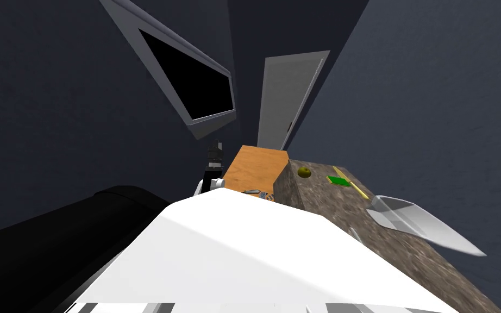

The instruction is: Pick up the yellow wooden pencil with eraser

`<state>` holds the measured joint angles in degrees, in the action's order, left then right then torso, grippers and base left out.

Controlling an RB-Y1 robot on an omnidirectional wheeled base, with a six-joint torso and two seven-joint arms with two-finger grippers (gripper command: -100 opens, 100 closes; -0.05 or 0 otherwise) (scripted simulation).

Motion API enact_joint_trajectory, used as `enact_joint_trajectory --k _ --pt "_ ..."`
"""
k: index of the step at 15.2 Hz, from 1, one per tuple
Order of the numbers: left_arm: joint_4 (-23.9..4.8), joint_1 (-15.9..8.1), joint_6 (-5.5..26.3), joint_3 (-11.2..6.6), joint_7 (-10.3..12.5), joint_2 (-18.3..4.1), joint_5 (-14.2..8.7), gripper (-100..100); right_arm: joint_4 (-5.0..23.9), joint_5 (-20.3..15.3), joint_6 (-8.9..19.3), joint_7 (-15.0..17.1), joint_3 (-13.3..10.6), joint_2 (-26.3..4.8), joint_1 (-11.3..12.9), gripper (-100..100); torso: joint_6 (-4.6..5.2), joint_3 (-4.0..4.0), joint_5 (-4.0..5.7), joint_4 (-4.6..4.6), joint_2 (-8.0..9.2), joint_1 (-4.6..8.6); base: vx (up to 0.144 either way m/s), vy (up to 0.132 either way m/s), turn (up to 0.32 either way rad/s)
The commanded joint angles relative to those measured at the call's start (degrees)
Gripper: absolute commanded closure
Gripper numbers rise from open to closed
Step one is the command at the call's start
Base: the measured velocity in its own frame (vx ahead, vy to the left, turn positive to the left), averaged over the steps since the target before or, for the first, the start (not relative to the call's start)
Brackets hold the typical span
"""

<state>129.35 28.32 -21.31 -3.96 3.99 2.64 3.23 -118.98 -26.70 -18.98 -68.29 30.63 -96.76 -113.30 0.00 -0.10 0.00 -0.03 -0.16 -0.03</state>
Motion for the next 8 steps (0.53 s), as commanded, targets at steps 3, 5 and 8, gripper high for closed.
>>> enact_joint_trajectory --k 3,5,8 --pt "0.0 0.0 0.0 0.0 0.0 0.0 0.0 0 0.1 1.4 1.8 0.6 -1.2 -4.0 2.3 -100 0.02 0.09 0.0 0.04 0.14 -0.01 -0.015 -0.007 -0.112" --pt "0.0 0.0 0.0 0.0 0.0 0.0 0.0 0 0.2 2.3 3.1 1.1 -2.0 -6.7 3.8 -100 0.03 0.13 0.01 0.06 0.21 0.0 -0.024 -0.008 -0.143" --pt "0.0 0.0 0.0 0.0 0.0 0.0 0.0 0 0.2 3.2 4.3 1.5 -2.7 -9.3 5.3 -100 0.01 0.15 0.0 0.06 0.24 -0.01 -0.021 -0.009 -0.075"
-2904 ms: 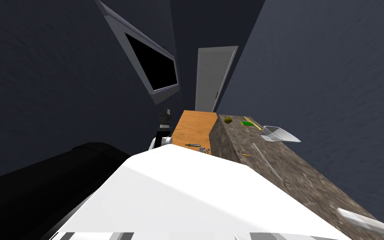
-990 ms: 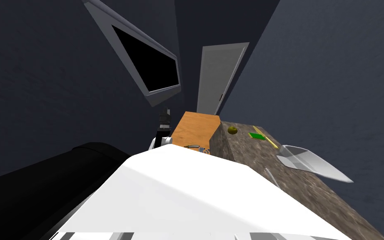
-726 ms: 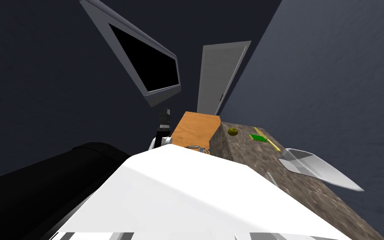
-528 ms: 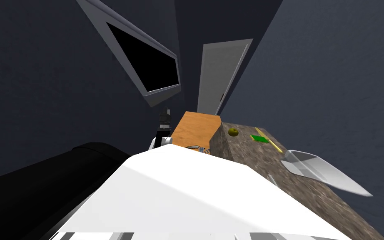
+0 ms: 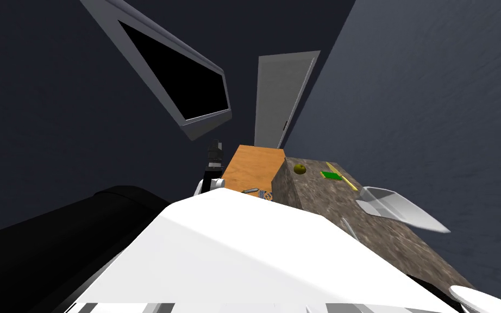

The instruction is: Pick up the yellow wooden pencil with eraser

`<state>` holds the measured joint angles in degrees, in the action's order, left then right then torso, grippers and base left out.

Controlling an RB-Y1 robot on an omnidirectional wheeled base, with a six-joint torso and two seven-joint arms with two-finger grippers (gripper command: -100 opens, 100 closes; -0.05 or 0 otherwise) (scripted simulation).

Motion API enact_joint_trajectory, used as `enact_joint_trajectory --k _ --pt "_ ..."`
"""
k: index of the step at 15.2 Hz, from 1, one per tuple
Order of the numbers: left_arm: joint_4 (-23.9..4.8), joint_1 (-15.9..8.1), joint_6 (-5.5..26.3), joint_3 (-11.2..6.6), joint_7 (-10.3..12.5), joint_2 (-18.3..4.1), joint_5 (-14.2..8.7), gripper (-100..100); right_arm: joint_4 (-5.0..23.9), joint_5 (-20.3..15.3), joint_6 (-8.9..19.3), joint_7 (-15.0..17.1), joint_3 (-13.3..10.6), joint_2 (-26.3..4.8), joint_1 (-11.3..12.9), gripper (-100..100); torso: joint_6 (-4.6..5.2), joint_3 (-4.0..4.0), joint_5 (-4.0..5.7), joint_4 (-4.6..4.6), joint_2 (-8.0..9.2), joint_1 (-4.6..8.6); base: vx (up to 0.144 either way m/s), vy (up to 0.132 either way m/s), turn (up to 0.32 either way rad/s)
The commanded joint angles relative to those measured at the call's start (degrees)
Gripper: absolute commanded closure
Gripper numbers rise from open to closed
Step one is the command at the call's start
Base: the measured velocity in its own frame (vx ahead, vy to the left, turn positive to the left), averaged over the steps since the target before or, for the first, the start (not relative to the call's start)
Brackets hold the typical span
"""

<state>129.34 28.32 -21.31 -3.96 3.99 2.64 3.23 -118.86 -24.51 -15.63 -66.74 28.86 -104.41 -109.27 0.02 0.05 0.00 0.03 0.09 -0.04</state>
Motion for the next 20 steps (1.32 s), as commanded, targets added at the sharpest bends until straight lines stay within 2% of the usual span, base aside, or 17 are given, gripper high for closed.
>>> enact_joint_trajectory --k 1,4,5,6,10,11,12,13,20 --pt "0.0 0.0 0.0 0.0 0.0 0.0 0.0 0 0.1 1.0 0.9 0.0 -1.0 -1.7 1.3 -100 0.0 0.0 0.0 0.0 0.0 0.0 -0.018 -0.008 -0.074" --pt "0.0 0.0 0.0 0.0 0.0 0.0 0.0 0 0.2 2.4 2.8 0.6 -2.2 -5.7 3.6 -100 0.0 -0.01 0.0 0.0 -0.02 -0.01 -0.017 -0.007 -0.114" --pt "0.0 0.0 0.0 0.0 0.0 0.0 0.0 0 0.3 3.1 2.1 -0.8 -2.5 -4.4 3.2 -100 0.01 -0.01 0.0 0.0 -0.01 -0.01 -0.012 -0.004 -0.054" --pt "0.0 0.0 0.0 0.0 0.0 0.0 0.0 0 0.3 3.3 2.3 -0.9 -2.6 -4.7 3.4 100 0.0 -0.01 -0.01 0.0 -0.02 -0.02 0.0 0.0 0.0" --pt "0.0 0.0 0.0 0.0 0.0 0.0 0.0 0 0.3 3.3 2.3 -0.9 -2.6 -4.7 3.4 100 0.02 -0.02 0.01 -0.03 -0.03 -0.02 0.0 0.0 0.0" --pt "0.0 0.0 0.0 0.0 0.0 0.0 0.0 0 0.1 1.5 1.5 0.2 -1.4 -3.0 2.0 100 0.02 -0.02 0.01 -0.03 -0.02 -0.02 0.008 0.005 0.11" --pt "0.0 0.0 0.0 0.01 0.0 0.0 0.0 0 0.1 1.0 0.9 0.0 -1.0 -1.7 1.3 100 0.0 -0.03 0.0 -0.03 -0.04 -0.04 0.018 0.009 0.185" --pt "0.0 0.0 0.0 0.01 0.0 0.0 0.0 0 0.1 1.0 0.9 0.0 -1.0 -1.7 1.3 100 -0.01 -0.04 0.0 -0.04 -0.07 -0.05 0.019 0.007 0.109" --pt "0.0 0.0 0.0 0.01 0.0 0.0 0.0 0 -0.1 -2.2 -3.4 -1.5 1.8 7.6 -4.0 100 0.01 -0.06 -0.02 -0.04 -0.1 -0.08 0.023 0.009 0.121"
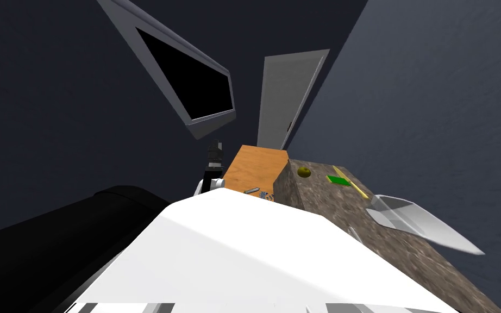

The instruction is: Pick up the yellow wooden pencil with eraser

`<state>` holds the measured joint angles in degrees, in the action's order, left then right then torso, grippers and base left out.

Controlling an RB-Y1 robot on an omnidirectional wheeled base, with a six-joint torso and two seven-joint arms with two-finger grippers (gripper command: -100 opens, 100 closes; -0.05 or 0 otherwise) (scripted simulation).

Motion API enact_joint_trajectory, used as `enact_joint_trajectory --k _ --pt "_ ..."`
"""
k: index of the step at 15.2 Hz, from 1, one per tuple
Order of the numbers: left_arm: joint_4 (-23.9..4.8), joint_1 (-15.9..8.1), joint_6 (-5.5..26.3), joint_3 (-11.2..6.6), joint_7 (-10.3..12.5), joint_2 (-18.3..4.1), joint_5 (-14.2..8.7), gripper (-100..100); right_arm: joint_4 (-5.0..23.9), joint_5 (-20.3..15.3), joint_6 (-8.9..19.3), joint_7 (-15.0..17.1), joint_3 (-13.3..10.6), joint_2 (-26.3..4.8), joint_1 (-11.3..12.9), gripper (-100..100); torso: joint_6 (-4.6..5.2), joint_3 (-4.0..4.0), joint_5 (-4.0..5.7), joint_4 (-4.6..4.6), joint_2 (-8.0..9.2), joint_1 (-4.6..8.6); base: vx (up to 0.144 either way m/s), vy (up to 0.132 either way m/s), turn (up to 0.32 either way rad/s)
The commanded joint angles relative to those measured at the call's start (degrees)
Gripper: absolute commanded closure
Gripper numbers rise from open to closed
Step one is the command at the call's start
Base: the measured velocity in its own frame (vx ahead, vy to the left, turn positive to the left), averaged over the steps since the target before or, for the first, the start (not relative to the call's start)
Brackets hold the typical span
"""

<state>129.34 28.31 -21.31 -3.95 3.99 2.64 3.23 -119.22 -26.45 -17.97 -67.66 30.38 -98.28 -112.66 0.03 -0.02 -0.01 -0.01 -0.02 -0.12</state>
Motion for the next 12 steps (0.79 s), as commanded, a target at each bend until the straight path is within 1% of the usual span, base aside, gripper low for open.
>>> enact_joint_trajectory --k 1,2,3,4,7,8,11,12 --pt "0.0 0.0 0.0 0.0 0.0 0.0 0.0 0 0.0 0.0 0.0 0.0 0.0 0.0 0.0 100 0.0 0.0 0.0 0.0 0.0 0.0 0.016 0.003 0.039" --pt "0.0 0.0 0.0 0.0 0.0 0.0 0.0 0 0.0 0.0 -0.2 -0.2 -0.1 0.2 0.0 -100 0.01 0.0 0.01 0.0 0.01 0.02 0.006 0.001 -0.001" --pt "0.0 0.0 0.0 0.0 0.0 0.0 0.0 0 0.0 0.9 1.1 0.1 -0.7 -2.6 1.3 -100 0.01 0.01 0.02 0.01 0.03 0.03 0.002 -0.011 -0.153" --pt "0.0 0.0 0.0 -0.01 0.0 0.0 0.0 0 0.0 0.9 1.1 0.1 -0.7 -2.6 1.3 -100 0.04 0.02 0.03 0.01 0.05 0.07 -0.002 -0.012 -0.161" --pt "0.0 0.0 0.0 -0.01 0.0 0.0 0.0 0 -0.1 2.2 3.1 0.6 -1.7 -6.8 3.3 -100 0.02 0.05 0.04 0.02 0.09 0.11 -0.008 -0.012 -0.136" --pt "0.0 0.0 0.0 -0.01 0.0 0.0 0.0 0 -0.1 2.2 3.1 0.6 -1.7 -6.8 3.3 -100 0.03 0.06 0.04 0.02 0.1 0.12 -0.007 -0.012 -0.1" --pt "0.0 0.0 0.0 -0.01 0.0 0.0 0.0 0 -0.1 3.5 5.1 1.2 -2.8 -11.0 5.3 -100 0.03 0.05 0.04 0.02 0.09 0.12 -0.004 -0.014 -0.129" --pt "0.0 0.0 0.0 -0.01 0.0 0.0 0.0 0 -0.1 3.5 5.1 1.2 -2.8 -11.0 5.3 -100 0.03 0.05 0.04 0.02 0.09 0.12 -0.003 -0.011 -0.093"
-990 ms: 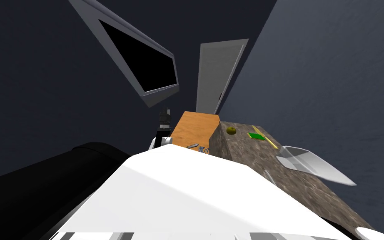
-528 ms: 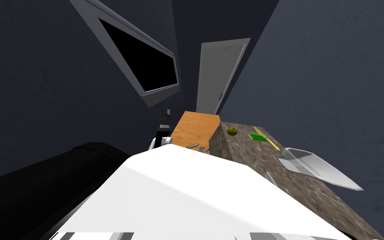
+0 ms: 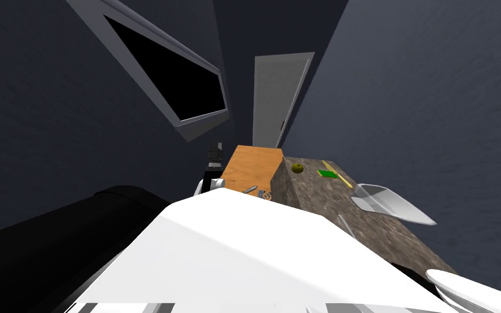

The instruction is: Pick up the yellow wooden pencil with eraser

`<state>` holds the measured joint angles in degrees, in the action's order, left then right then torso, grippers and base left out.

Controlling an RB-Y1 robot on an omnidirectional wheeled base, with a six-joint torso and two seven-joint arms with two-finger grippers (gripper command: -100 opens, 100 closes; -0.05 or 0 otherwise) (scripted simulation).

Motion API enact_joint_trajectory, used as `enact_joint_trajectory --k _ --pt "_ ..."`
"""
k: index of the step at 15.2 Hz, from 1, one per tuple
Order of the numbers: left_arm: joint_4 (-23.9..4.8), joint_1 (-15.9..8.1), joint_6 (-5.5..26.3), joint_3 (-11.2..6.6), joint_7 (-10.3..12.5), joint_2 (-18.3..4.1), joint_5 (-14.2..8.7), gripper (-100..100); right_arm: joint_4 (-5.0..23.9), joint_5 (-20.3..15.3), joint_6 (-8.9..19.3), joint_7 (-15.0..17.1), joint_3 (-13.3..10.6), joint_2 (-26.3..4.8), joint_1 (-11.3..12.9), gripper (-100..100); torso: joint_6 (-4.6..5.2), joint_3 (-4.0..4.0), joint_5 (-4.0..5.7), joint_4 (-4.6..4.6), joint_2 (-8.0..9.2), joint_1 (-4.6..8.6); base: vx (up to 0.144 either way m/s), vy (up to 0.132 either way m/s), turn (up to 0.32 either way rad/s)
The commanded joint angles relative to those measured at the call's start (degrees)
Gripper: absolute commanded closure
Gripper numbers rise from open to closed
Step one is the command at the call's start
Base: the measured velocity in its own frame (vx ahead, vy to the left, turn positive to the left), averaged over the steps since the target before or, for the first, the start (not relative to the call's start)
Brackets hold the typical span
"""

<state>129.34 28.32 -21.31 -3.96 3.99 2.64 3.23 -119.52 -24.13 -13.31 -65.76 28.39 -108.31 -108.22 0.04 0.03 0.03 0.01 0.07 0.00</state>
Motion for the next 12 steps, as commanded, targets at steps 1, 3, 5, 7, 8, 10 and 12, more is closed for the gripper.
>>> enact_joint_trajectory --k 1,3,5,7,8,10,12 --pt "0.0 0.0 0.0 0.0 0.0 0.0 0.0 0 0.2 1.7 1.1 -0.6 -1.1 -2.4 1.5 -100 0.0 0.0 0.0 0.0 0.0 0.0 -0.003 -0.011 -0.071" --pt "0.0 0.0 0.0 0.0 0.0 0.0 0.0 0 0.2 2.6 1.1 -1.1 -1.2 -2.6 1.4 -100 0.01 -0.01 0.0 0.0 -0.01 0.0 -0.004 -0.01 -0.083" --pt "0.0 0.0 0.0 0.01 0.0 0.0 0.0 0 0.2 0.8 -0.2 -0.9 -0.4 0.4 0.2 100 -0.02 0.01 -0.02 0.0 0.01 -0.05 0.002 0.008 0.15" --pt "0.0 0.0 0.0 0.01 0.0 0.0 0.0 0 0.2 -0.1 -1.6 -1.3 0.2 3.2 -1.2 100 -0.01 0.01 -0.04 0.0 0.01 -0.11 0.006 0.016 0.179" --pt "0.0 0.0 0.0 0.01 0.0 0.0 0.0 0 0.3 -0.5 -2.2 -1.4 0.6 4.6 -1.8 100 0.0 0.0 -0.05 0.0 0.0 -0.12 0.005 0.016 0.16" --pt "0.0 0.0 0.0 0.01 0.0 0.0 0.0 0 0.3 -1.0 -2.9 -1.6 0.9 6.0 -2.5 100 0.03 0.0 -0.04 0.0 0.0 -0.12 0.005 0.012 0.093" --pt "0.0 0.0 0.0 0.01 0.0 0.0 0.0 0 0.3 -1.4 -3.5 -1.8 1.3 7.4 -3.1 100 0.03 0.0 -0.04 0.0 0.0 -0.13 0.004 0.012 0.102"
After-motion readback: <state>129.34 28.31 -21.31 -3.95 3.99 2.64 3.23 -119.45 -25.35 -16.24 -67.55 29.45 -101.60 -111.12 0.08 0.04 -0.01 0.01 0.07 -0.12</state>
